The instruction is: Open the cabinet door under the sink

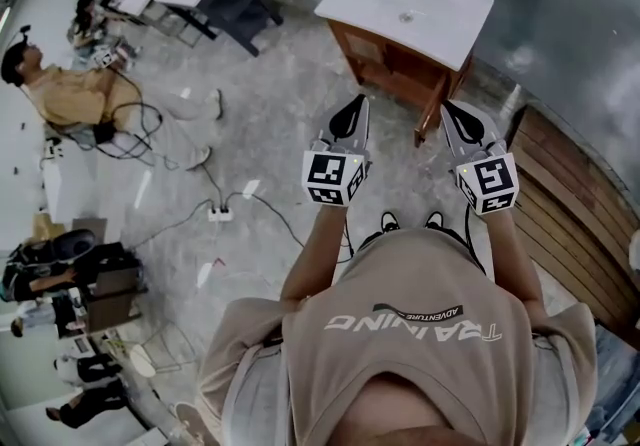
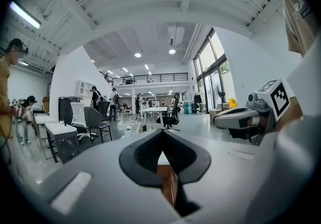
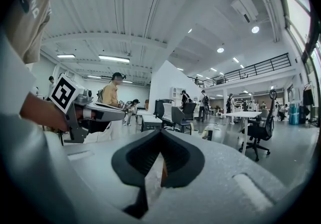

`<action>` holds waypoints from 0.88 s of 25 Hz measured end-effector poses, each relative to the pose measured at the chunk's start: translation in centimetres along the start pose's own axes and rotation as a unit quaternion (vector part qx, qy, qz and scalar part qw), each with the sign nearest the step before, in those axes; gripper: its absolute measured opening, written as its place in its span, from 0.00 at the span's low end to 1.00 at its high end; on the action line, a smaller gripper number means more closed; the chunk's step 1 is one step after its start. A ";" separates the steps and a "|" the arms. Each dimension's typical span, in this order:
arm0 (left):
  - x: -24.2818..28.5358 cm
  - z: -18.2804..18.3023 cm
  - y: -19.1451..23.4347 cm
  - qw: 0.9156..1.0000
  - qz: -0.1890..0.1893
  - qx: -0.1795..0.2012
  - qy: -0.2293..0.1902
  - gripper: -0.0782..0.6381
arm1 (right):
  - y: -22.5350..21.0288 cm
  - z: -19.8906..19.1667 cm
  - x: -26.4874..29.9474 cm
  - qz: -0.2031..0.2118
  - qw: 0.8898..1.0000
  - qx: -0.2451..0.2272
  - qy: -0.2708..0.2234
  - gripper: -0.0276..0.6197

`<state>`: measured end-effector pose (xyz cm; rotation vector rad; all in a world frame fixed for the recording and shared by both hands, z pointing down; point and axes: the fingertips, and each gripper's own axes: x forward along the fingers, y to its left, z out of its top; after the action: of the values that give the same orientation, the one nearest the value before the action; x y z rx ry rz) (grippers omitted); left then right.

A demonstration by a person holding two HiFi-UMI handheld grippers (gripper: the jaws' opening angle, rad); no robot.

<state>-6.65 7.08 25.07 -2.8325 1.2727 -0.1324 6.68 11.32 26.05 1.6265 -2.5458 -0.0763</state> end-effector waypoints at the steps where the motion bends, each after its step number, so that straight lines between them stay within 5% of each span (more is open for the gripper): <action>1: 0.0 -0.1 -0.1 1.000 -0.001 -0.001 0.001 0.13 | 0.1 -0.1 0.0 0.001 1.000 0.000 0.002 0.04; 22: 1.0 -1.1 0.4 1.000 -0.018 -0.008 0.002 0.13 | 0.1 -0.7 0.5 -0.007 1.000 0.009 0.012 0.04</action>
<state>-6.42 6.02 26.19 -2.8709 1.2289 -0.1310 6.50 10.90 26.82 1.6426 -2.5247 -0.0355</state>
